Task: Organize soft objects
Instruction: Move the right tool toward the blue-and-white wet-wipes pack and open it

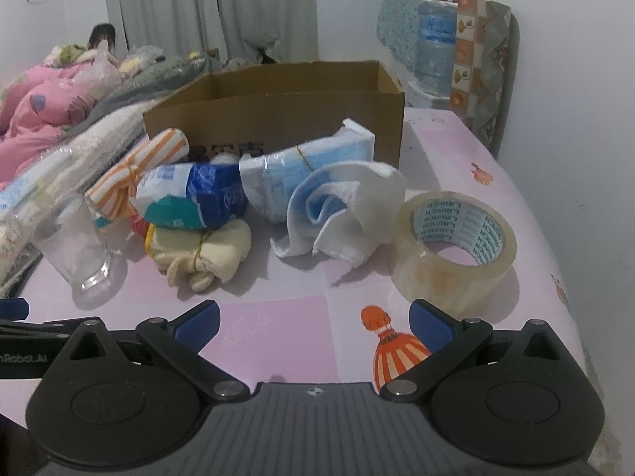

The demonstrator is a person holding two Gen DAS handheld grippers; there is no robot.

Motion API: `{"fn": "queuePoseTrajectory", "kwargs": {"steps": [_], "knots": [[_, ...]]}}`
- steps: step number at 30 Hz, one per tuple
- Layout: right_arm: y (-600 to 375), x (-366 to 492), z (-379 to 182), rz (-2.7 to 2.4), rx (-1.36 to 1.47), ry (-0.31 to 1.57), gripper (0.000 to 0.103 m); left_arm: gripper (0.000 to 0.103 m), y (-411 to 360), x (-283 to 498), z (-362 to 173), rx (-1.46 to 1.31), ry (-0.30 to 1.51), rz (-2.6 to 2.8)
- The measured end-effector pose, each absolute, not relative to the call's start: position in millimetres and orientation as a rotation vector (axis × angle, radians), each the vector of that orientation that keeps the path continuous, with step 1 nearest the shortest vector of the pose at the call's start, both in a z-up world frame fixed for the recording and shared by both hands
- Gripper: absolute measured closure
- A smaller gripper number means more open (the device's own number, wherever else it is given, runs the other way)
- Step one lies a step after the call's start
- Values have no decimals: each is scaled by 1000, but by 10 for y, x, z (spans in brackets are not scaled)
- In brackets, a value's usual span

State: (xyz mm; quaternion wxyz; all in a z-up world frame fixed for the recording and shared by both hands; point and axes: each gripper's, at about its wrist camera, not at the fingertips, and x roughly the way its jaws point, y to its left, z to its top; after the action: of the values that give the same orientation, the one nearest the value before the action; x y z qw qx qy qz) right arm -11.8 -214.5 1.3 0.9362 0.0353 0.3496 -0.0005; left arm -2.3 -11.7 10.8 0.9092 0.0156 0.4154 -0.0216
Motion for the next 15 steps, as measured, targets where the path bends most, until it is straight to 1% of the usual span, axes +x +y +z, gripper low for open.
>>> {"fn": "queuePoseTrajectory", "kwargs": {"steps": [9,15], "knots": [[-2282,21,208,157,104,578,30,0,-73,-26,343,69,719,-86],[-2356,269,421,285,185,506,31,4,-166,77,499,79,625,-175]]}}
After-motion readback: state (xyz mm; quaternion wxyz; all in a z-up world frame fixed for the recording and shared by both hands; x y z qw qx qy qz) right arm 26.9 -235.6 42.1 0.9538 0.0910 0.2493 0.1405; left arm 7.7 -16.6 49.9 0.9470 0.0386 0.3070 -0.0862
